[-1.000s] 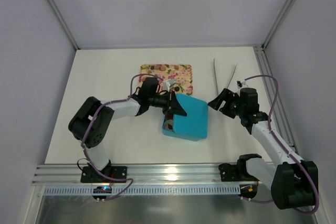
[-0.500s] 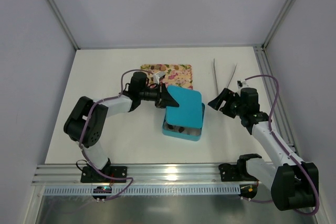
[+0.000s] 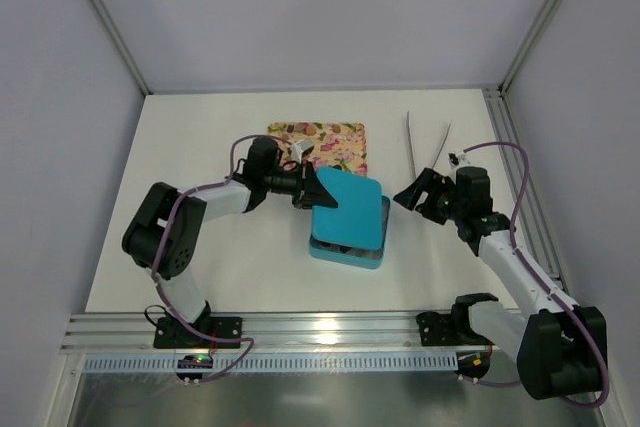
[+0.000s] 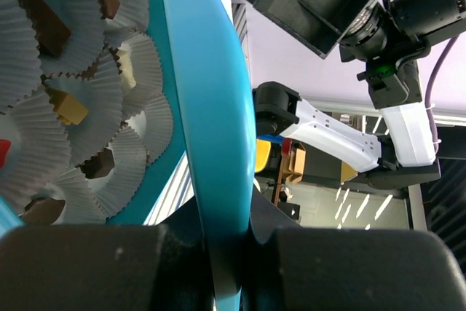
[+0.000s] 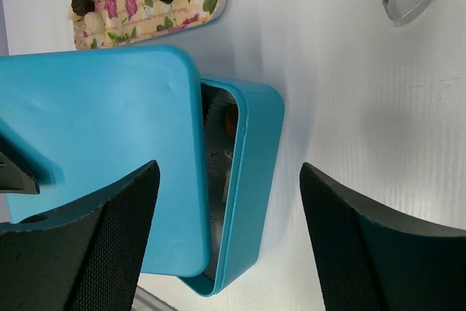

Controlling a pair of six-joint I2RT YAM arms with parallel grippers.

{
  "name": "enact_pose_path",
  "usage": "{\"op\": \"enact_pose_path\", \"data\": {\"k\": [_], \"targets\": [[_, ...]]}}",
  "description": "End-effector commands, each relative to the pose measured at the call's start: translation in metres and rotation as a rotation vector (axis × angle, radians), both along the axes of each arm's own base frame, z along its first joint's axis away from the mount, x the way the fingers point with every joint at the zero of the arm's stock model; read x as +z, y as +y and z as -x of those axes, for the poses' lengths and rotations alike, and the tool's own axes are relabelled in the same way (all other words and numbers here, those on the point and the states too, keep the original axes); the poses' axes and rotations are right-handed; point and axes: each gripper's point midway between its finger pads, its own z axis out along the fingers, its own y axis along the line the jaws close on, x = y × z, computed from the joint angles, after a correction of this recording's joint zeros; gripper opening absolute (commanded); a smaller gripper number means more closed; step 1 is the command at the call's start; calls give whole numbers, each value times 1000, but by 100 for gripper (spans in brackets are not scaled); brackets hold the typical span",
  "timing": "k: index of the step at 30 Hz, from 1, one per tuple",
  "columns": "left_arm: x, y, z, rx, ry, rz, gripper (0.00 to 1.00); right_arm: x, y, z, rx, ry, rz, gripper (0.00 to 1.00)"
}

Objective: Pack the chocolate

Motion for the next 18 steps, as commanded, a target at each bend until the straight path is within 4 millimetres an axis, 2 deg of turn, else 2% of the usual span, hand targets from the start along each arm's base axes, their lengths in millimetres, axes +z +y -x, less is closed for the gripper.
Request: {"op": "enact_pose_path", "data": {"k": [1, 4, 13, 18], "targets": [[-1, 1, 5, -41, -15, 29, 8, 17, 6, -12, 23, -76, -9, 78], [-9, 1, 6, -38, 4, 19, 8, 14, 7, -12, 27, -72, -10, 78], [-8, -3, 9, -33, -2, 25, 8, 10, 9, -12, 40, -76, -6, 78], [-12, -11, 18, -27, 21, 31, 8, 5, 11, -13, 58, -58, -1, 78]]}}
